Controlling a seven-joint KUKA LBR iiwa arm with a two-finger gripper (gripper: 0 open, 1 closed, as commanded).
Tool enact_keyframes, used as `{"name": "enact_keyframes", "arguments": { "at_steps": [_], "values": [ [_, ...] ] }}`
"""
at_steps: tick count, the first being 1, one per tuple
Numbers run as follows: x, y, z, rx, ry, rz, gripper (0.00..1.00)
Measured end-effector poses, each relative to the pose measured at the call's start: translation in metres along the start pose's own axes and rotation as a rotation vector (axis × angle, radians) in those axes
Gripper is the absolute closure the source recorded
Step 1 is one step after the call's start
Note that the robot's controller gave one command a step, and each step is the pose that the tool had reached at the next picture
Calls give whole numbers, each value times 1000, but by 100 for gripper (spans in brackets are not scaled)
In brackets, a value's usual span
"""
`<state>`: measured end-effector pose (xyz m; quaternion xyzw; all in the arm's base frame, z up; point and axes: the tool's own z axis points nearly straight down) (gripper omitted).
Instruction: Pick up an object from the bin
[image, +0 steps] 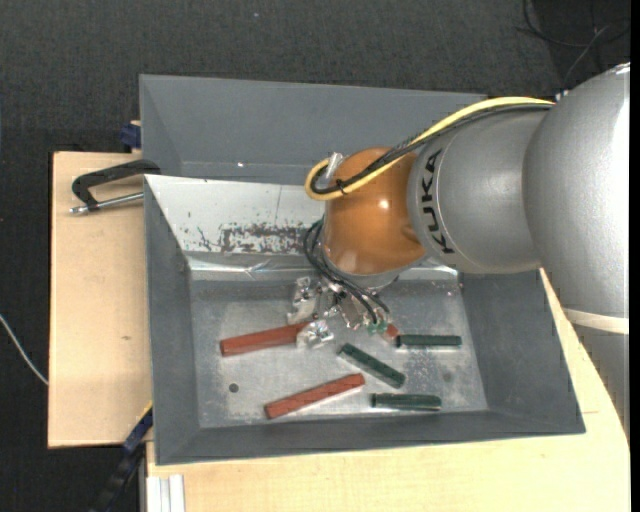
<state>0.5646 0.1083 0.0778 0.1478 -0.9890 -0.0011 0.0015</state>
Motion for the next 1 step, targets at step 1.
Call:
{"name": "enact_keyframes", "arguments": {
  "at_steps": [1],
  "values": [
    [0,-5,-182,4,-19,21,100]
  ]
}}
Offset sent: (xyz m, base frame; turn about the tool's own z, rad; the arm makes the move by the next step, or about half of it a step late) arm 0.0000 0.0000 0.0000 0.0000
